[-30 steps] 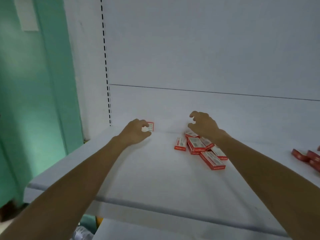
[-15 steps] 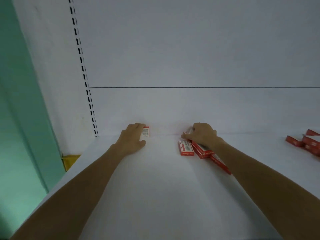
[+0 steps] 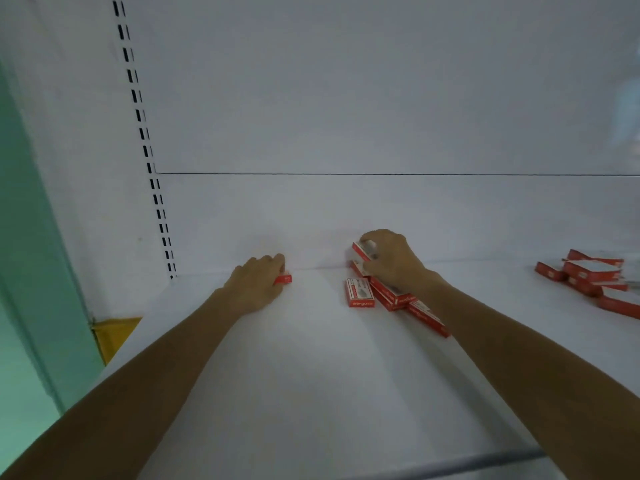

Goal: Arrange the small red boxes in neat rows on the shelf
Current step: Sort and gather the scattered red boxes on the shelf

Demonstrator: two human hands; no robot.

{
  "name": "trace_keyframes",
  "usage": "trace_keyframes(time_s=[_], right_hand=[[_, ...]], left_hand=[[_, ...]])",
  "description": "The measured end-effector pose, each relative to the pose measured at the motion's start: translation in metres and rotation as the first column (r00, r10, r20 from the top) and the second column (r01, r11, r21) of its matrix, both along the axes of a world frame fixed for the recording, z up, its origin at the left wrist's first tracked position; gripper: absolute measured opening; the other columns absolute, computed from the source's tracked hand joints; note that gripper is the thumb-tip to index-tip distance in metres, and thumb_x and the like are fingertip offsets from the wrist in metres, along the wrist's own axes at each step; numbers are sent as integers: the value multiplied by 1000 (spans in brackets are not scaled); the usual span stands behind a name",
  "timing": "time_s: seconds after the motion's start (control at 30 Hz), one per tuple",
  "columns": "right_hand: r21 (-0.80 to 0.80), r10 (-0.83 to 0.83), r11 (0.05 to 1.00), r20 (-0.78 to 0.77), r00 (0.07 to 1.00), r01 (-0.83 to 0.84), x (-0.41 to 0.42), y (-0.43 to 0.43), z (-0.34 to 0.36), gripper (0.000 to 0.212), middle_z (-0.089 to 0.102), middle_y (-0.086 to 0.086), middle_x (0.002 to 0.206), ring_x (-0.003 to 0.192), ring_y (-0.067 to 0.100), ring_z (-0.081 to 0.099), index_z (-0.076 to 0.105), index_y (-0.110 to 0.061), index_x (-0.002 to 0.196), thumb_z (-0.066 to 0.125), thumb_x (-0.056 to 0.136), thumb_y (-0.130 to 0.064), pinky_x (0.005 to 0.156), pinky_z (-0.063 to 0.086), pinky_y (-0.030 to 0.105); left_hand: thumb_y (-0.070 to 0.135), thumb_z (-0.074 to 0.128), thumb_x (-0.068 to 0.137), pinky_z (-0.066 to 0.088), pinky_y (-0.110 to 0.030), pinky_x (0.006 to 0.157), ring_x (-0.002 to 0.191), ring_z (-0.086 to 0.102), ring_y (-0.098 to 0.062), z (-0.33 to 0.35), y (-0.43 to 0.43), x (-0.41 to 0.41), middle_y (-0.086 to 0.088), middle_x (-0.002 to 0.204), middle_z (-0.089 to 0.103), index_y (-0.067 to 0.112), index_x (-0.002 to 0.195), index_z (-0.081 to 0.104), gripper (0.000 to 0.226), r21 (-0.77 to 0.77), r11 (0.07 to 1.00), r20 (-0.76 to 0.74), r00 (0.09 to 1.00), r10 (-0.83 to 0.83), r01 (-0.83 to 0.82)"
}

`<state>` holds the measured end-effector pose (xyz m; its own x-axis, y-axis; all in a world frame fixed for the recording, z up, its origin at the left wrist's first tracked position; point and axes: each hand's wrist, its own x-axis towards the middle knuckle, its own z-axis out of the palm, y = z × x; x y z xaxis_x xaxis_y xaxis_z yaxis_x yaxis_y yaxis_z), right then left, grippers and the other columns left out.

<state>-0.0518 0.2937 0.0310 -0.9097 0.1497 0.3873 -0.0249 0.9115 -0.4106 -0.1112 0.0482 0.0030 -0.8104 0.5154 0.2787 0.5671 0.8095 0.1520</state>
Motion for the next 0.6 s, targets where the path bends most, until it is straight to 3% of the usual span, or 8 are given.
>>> trace_keyframes(time_s=[0.1, 0.17, 0.27, 0.5, 0.6], right_hand=[[18, -6, 1000, 21, 1000, 6, 11, 7, 2, 40, 59, 5, 120, 88, 16, 55, 53, -19, 123, 61, 83, -18, 66, 42, 16], [73, -13, 997, -10, 1000, 13, 21, 17, 2, 39, 60, 3, 122, 95, 17, 57, 54, -19, 123, 59, 84, -17, 73, 39, 16], [85, -73, 994, -33, 997, 75, 43, 38, 4, 41, 59, 2, 124, 105, 20, 56, 52, -20, 124, 59, 84, -16, 80, 39, 23], [94, -261, 961, -17, 965, 261, 132, 127, 24, 44, 57, 7, 123, 110, 25, 52, 51, -22, 127, 62, 84, -19, 81, 38, 25], [16, -332, 942, -74, 940, 334, 190, 174, 30, 23, 62, 10, 111, 98, 23, 59, 62, -20, 105, 62, 82, -16, 77, 41, 21]], left_hand=[[36, 58, 86, 43, -36, 82, 94, 54, -24, 6, -1, 2, -3, 102, 59, 20, 104, 46, 27, 122, 993, 188, 982, -25, 2], [32, 68, 79, 44, -32, 84, 97, 54, -21, 12, 8, 9, -3, 108, 59, 20, 110, 49, 38, 189, 981, 226, 971, -73, 29], [27, 75, 74, 42, -26, 82, 100, 56, -20, 26, 44, 30, -4, 113, 60, 16, 115, 56, 47, 221, 961, 148, 968, -201, 166], [32, 74, 72, 46, -36, 89, 101, 54, -17, 54, 176, 103, -1, 111, 60, 25, 111, 59, 43, 233, 879, 66, 895, -442, 416], [33, 75, 72, 45, -37, 90, 101, 53, -19, 54, 237, 138, -3, 110, 58, 24, 112, 59, 44, 251, 839, 57, 858, -510, 482]])
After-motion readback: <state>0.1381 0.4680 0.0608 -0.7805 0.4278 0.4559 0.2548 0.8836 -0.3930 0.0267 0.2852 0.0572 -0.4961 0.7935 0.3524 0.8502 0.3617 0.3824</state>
